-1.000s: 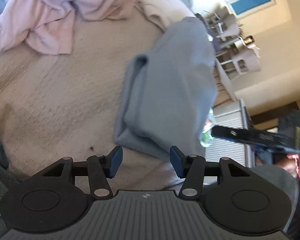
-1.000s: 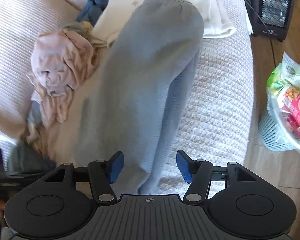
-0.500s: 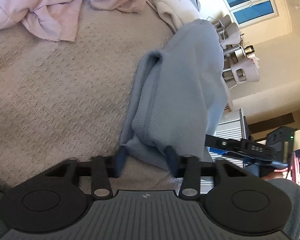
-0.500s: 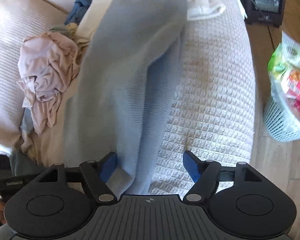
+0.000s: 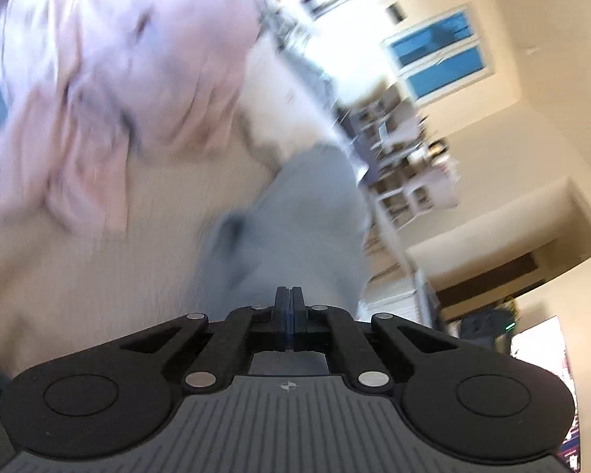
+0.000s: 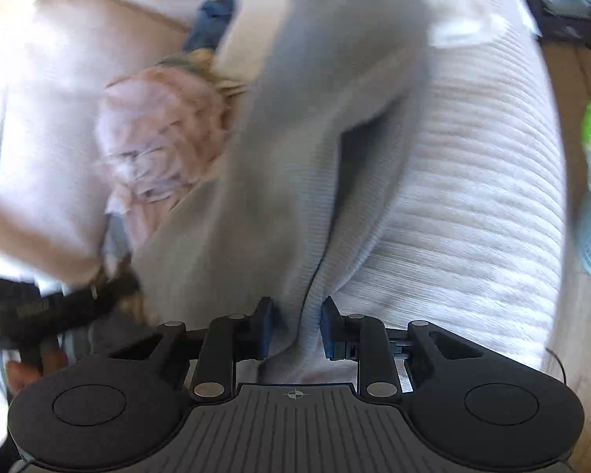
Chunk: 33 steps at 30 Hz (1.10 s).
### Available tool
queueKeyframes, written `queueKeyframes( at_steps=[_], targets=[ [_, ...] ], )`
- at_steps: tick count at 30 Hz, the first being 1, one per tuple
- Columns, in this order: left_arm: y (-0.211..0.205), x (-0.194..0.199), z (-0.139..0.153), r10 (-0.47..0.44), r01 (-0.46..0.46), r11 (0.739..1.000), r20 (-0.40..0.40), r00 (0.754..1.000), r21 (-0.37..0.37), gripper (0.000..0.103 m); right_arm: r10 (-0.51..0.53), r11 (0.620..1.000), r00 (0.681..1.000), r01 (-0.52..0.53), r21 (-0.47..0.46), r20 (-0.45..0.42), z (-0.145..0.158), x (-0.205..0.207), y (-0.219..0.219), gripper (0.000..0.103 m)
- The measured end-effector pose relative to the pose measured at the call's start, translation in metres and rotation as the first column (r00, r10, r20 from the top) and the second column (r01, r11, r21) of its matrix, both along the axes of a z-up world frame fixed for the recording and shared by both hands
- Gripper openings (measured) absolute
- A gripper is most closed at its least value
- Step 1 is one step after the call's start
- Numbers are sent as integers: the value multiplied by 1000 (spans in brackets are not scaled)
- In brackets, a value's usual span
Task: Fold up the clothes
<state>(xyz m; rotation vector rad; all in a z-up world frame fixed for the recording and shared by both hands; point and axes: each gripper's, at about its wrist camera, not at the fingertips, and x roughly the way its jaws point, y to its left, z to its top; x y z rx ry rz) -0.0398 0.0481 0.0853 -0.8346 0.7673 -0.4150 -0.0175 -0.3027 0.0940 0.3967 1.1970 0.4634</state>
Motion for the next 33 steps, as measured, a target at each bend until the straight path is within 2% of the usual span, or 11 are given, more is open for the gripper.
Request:
queueKeyframes(
  at_steps=[2, 5, 8, 10, 11, 12, 17, 23, 29, 31, 33],
  targets=[
    [11, -1, 12, 10, -12, 998, 33, 999, 59, 0, 42, 999, 999, -42, -30, -14, 0, 6, 12, 25],
    [18, -2, 3, 24, -21, 995, -29, 999, 102, 0, 58, 995, 997, -61, -83, -44, -11, 11, 21, 26],
    [14, -9, -19, 23, -16, 999, -136, 990, 51, 2, 54, 991, 997, -60, -121, -54, -21, 8, 18, 26],
    [3, -12, -34, 9, -8, 1000, -198, 980, 8, 15, 50, 990, 997, -57, -132, -53, -21, 5, 15, 30],
    [-2, -14, -39, 4, -6, 1000, -222, 975, -10, 31, 50, 989, 997, -57, -140, -52, -20, 4, 14, 30],
    [-6, -14, -43, 7, -13, 1000, -239, 971, -25, 39, 52, 987, 997, -59, -151, -51, -19, 3, 14, 34],
    [-17, -12, -59, 56, -92, 990, -301, 952, -106, 45, 59, 982, 998, -63, -180, -23, -9, 0, 17, 35],
    [-26, -10, -68, 131, -156, 987, -378, 917, -38, 56, 83, 977, 996, -78, -199, 16, -4, -3, 10, 40],
    [-31, -7, -81, 197, -249, 966, -434, 879, -66, 59, 68, 986, 997, -60, -158, 47, 2, 1, 1, 40],
    [-35, -8, -84, 212, -283, 954, -446, 869, -97, 59, 63, 988, 995, -51, -148, 77, 5, 1, -1, 40],
    [-39, -9, -85, 225, -310, 943, -455, 862, -120, 65, 66, 988, 993, -52, -144, 99, 6, 0, -5, 40]
  ],
)
